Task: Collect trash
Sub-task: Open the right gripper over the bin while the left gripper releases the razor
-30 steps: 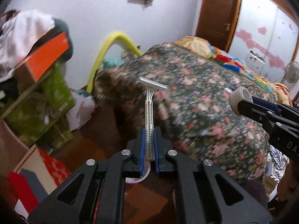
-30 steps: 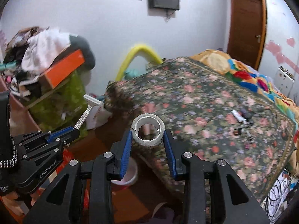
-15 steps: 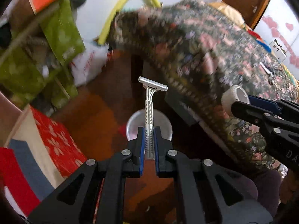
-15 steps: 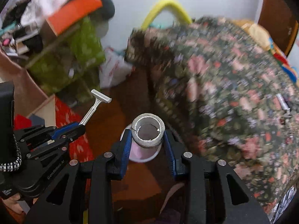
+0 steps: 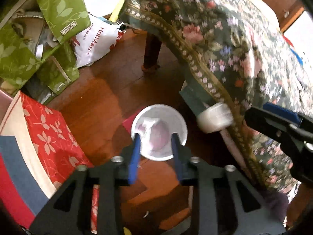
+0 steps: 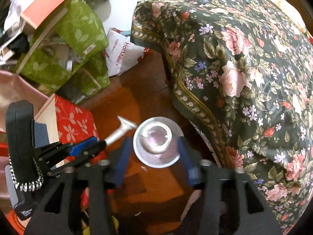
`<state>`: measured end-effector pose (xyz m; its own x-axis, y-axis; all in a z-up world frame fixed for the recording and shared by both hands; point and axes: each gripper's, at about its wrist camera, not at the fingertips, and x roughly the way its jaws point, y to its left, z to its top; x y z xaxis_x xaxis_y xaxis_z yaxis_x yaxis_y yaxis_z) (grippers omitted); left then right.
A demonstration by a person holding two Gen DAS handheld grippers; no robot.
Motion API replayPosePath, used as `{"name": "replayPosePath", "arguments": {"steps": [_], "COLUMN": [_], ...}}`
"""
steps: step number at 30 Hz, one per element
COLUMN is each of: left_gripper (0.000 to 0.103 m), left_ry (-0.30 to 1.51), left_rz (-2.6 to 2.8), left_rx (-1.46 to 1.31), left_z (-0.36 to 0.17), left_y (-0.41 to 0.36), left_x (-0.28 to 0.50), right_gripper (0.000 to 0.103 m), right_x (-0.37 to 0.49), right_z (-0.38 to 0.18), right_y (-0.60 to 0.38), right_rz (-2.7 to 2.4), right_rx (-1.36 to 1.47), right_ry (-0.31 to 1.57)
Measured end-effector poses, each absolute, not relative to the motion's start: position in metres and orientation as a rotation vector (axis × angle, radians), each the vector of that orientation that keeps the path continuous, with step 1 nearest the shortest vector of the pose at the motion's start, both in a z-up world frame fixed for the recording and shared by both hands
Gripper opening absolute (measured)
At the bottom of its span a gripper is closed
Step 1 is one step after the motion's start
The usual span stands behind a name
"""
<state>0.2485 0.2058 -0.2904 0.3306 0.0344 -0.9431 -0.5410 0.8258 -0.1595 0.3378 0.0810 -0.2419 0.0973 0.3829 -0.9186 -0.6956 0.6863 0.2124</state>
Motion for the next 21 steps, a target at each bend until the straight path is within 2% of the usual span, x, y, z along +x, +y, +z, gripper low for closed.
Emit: {"name": "replayPosePath", "arguments": {"steps": [9, 21], "left_gripper": [0.032, 0.032], "left_ry": [1.120, 0.935], "left_rz": [0.395, 0.376], "left_rx": [-0.385, -0.253], "left_z": [-0.251, -0.157], "left_y": [0.193, 0.139], "left_x": [0.237, 0.211], "right_gripper": [0.056, 0.056], "right_x": [0.335, 0.310], "right_z": [-0.223, -0.145], "right_y": [0.066, 0.013], "right_rz": [0.790, 0.759], "right_rx": [-0.371, -0.302], "right_ry": [1.145, 0.953]}}
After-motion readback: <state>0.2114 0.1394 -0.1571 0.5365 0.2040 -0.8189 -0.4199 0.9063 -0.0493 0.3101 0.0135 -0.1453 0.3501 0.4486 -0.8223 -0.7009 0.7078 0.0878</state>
